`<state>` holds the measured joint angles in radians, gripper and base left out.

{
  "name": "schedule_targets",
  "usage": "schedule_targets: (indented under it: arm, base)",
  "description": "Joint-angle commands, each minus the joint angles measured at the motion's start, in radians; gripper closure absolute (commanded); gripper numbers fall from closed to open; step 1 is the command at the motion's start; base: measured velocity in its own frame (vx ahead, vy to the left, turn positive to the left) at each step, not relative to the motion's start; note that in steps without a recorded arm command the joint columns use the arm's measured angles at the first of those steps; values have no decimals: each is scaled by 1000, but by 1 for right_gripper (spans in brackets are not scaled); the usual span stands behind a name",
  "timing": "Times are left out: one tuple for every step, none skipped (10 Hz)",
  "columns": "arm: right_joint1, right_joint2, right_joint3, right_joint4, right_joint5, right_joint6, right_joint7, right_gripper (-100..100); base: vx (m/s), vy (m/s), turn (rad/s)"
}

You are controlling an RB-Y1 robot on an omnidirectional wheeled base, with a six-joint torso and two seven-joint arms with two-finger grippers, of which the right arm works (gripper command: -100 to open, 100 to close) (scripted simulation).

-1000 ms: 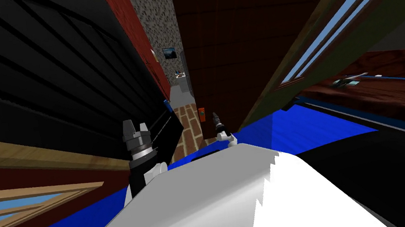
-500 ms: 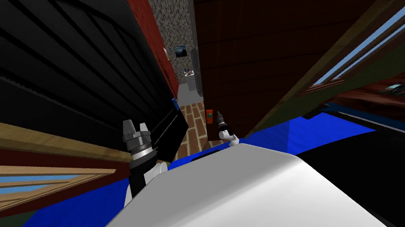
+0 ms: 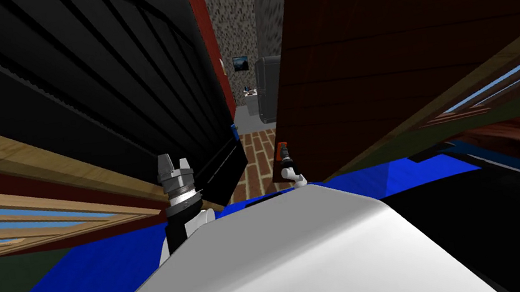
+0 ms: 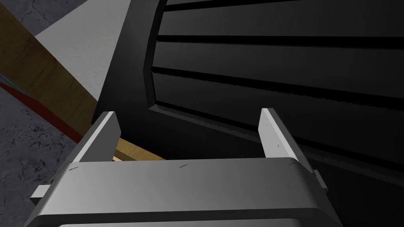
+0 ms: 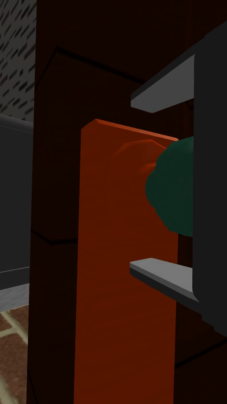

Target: Push the door open

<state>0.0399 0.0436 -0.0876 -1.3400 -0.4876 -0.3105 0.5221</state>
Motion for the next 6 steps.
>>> schedule_targets:
  arm:
    - [0, -1, 1, 1, 1, 0, -1, 100]
    - [0, -1, 1, 1, 1, 0, -1, 100]
    - [0, -1, 1, 1, 1, 0, -1, 100]
    - [0, -1, 1, 1, 1, 0, -1, 100]
    - [0, -1, 1, 1, 1, 0, -1, 100]
    - [0, -1, 1, 1, 1, 0, -1, 100]
  base:
    - [-4, -6, 1]
    - [-15, -28, 20]
    - [-11, -23, 24]
    - [-5, -10, 9]
    - [0, 0, 0]
    - [0, 0, 0]
